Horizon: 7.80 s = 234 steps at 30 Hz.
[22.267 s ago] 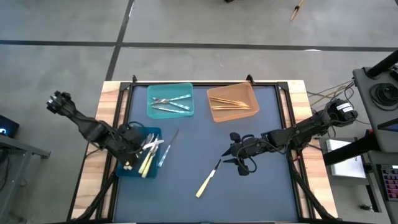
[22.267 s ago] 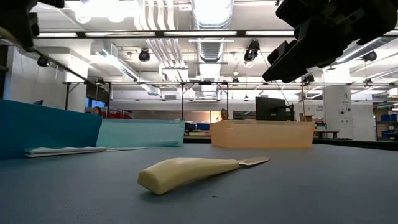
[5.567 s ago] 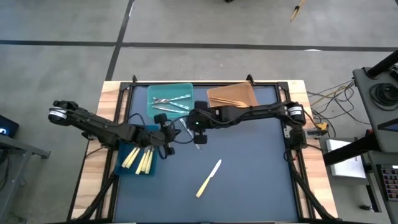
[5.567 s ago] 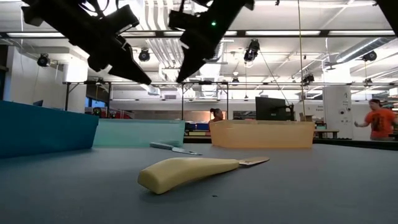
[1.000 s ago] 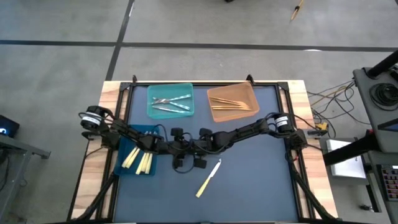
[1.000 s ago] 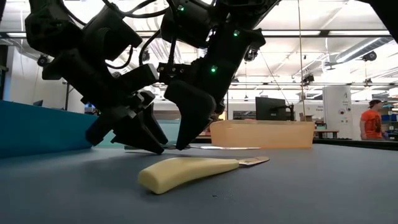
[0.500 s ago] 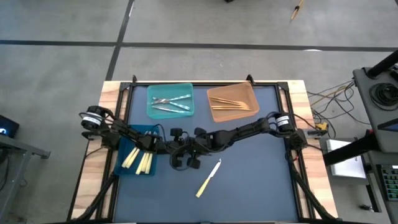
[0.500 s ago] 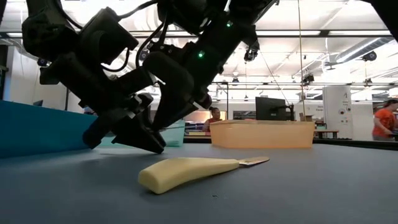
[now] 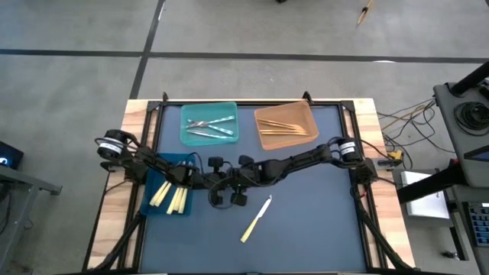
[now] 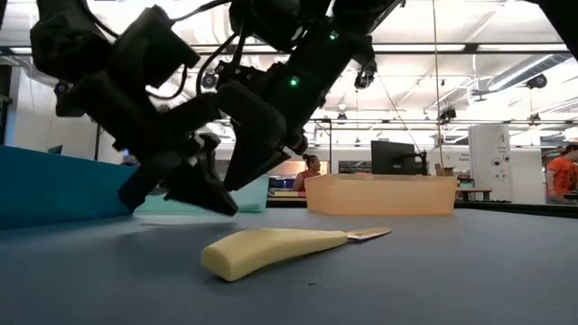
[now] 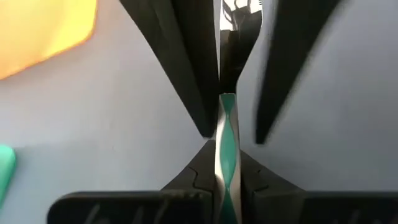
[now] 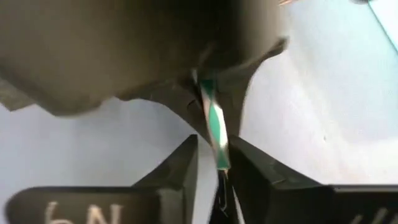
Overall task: Sort silverware by color (type)
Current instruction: Put the white knife into the light blue bin, then put the light yellow knife into the blue bin
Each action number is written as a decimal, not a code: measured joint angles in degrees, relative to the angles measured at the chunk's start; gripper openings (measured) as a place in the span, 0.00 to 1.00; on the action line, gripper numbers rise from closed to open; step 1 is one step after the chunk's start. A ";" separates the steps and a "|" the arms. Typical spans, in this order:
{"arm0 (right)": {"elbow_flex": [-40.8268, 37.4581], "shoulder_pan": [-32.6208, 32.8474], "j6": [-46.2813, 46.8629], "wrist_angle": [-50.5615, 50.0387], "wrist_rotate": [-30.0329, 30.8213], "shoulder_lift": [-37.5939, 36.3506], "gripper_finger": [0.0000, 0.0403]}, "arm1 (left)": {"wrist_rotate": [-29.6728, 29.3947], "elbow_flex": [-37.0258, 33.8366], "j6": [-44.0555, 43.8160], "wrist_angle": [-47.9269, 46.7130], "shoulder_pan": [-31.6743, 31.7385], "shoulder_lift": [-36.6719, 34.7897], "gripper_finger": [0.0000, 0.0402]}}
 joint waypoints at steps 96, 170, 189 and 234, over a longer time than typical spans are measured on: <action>-0.24 -4.61 -23.52 -1.93 15.58 -19.22 0.31 | 11.99 9.94 -11.22 -37.94 11.45 -42.92 0.12; -2.43 25.11 -6.18 -17.81 5.62 -14.82 0.27 | 16.85 -17.40 -14.97 -3.73 3.49 -59.98 0.12; -3.09 22.91 -21.60 -15.57 5.38 -10.72 0.35 | 11.40 -17.38 -20.79 6.09 3.41 -58.07 0.12; -12.62 14.87 -19.14 4.44 -11.67 -3.99 0.35 | 12.43 -17.38 -19.42 16.84 1.68 -46.79 0.12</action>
